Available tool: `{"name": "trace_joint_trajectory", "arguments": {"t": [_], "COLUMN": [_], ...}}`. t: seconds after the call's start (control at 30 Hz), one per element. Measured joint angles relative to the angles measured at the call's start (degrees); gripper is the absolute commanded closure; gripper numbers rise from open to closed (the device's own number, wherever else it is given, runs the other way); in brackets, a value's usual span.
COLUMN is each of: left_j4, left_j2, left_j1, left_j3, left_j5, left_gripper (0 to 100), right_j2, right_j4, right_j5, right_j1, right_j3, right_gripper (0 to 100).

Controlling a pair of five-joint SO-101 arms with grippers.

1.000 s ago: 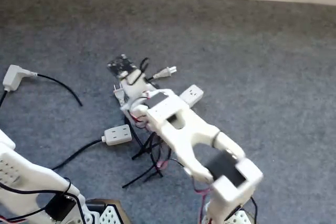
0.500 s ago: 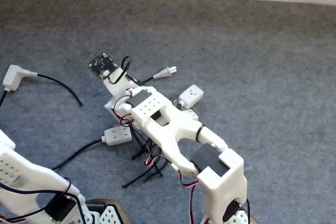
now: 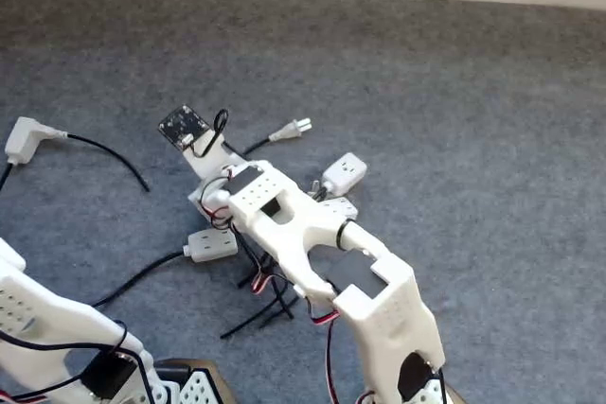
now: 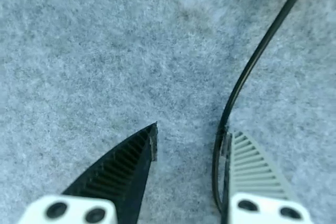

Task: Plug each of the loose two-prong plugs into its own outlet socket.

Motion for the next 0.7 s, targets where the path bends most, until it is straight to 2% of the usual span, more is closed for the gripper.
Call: {"name": "trace_joint_trajectory", "arguments": {"t": [0.17, 0.37, 0.57, 0.7], "left_j4": [0.0, 0.0, 0.2, 0.5], "left_j2": [0.0, 0.0, 0.0, 0.0], "left_j1": [-0.1, -0.1, -0.1, -0.1], "left_j3": [0.0, 0.0, 0.0, 0.0], "left_j5": [0.0, 0.0, 0.0, 0.0], "left_gripper": [79, 79, 79, 79], "right_j2": [0.4, -1.0, -11.3, -18.5], "right_j4": [8.4, 26.2, 46.5, 62.2], "right_j5": [-0.1, 0.1, 5.4, 12.7], "right_j1": [0.4, 0.4, 4.5, 7.0], "right_j3": [-5.8, -15.3, -27.3, -32.0], "right_gripper": [99.4, 99.4, 99.4, 99.4]}}
